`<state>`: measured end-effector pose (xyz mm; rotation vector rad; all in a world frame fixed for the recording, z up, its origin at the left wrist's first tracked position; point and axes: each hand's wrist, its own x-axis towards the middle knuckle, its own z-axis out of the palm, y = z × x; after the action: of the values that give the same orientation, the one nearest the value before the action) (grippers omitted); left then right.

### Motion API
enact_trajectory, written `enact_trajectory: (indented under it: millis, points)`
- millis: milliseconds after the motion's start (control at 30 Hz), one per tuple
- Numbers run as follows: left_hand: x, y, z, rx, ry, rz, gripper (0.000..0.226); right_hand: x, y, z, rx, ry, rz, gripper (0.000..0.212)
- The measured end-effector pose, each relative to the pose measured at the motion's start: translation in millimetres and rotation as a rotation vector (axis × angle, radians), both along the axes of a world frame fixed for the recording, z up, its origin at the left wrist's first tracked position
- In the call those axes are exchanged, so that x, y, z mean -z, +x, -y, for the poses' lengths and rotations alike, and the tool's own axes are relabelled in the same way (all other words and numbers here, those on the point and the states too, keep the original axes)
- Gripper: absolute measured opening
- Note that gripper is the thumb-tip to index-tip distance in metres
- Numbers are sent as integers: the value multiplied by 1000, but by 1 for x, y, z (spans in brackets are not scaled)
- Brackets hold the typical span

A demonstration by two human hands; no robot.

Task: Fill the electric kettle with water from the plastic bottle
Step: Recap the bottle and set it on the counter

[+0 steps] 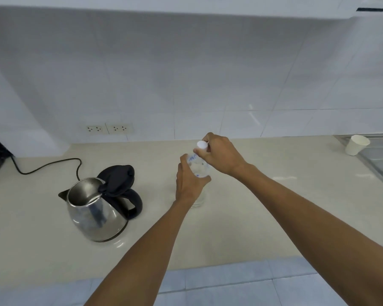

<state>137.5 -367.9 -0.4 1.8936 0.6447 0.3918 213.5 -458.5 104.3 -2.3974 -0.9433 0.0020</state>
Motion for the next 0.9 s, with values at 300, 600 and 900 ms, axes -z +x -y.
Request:
enact_trajectory:
  millis: [300, 600, 900]
  points:
    - [2, -9, -8, 53, 67, -45, 90, 2, -1, -4, -16, -31, -6, 41]
    - [-9, -27, -11, 95, 108, -72, 88, 6, -21, -1, 44, -25, 5, 46]
    - [-62, -104, -41, 192, 435, 58, 73, 1, -84, -9, 294, 63, 79, 72]
